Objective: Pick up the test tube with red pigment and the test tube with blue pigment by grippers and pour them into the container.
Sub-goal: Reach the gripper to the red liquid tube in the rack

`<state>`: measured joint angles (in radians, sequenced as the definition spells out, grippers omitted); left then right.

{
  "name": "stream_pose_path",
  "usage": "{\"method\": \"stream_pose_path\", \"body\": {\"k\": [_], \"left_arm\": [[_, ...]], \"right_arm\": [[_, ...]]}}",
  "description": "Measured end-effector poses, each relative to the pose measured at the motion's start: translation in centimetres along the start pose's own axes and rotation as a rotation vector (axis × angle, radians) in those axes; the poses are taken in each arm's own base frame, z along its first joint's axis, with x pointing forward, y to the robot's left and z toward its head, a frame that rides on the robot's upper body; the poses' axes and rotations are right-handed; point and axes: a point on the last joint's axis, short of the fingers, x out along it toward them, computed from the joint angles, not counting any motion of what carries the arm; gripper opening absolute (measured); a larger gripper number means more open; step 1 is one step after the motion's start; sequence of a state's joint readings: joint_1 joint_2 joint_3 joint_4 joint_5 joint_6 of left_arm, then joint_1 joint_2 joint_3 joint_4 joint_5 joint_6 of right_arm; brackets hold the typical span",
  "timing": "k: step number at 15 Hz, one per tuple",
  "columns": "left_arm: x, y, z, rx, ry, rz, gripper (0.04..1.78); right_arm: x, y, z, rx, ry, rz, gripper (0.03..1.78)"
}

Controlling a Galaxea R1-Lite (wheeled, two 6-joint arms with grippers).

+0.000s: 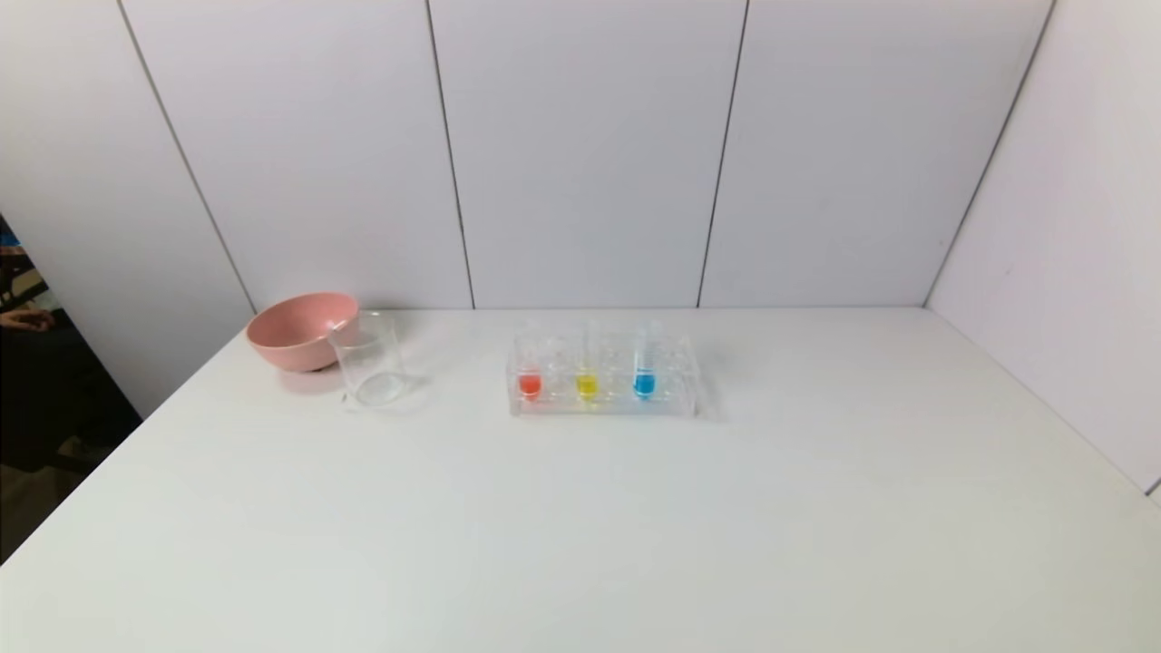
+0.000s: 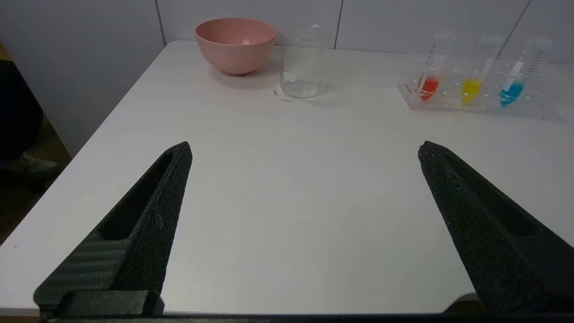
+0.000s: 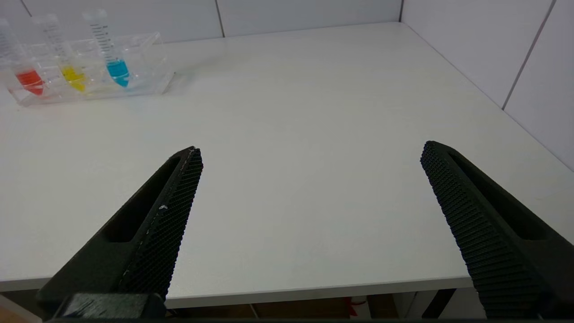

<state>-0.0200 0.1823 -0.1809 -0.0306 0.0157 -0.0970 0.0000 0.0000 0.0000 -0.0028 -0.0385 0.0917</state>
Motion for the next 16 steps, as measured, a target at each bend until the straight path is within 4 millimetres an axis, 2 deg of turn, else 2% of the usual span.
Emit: {"method": "stream_pose_path", "body": {"k": [2,5,8,11,14,16], "left_arm": [[1.7,-0.3,2.3,-0.018,0.024,-0.018,1.76],[5.8,-0.8,4.8,-0.039,0.087,-0.076,1.76],[10.6,-1.6,6.0,-0.055,0.168,-0.227,1.76],[14.9,-2.6,6.2,-0.077,0.271,-0.44,1.76],[18.7,-5.5,5.6,-0.08,0.382,-0.61,1.76],[20.8,-9.0,4.9,-0.054,0.436,-0.609,1.76]], "right_arm": [[0.0,0.0,0.0,0.0,0.0,0.0,1.78],[0.0,0.0,0.0,0.0,0.0,0.0,1.77],[0.0,0.0,0.0,0.0,0.0,0.0,1.77],[0.0,0.0,0.0,0.0,0.0,0.0,1.77],[0.0,0.0,0.0,0.0,0.0,0.0,1.77],[0.0,0.0,0.0,0.0,0.0,0.0,1.77]]}}
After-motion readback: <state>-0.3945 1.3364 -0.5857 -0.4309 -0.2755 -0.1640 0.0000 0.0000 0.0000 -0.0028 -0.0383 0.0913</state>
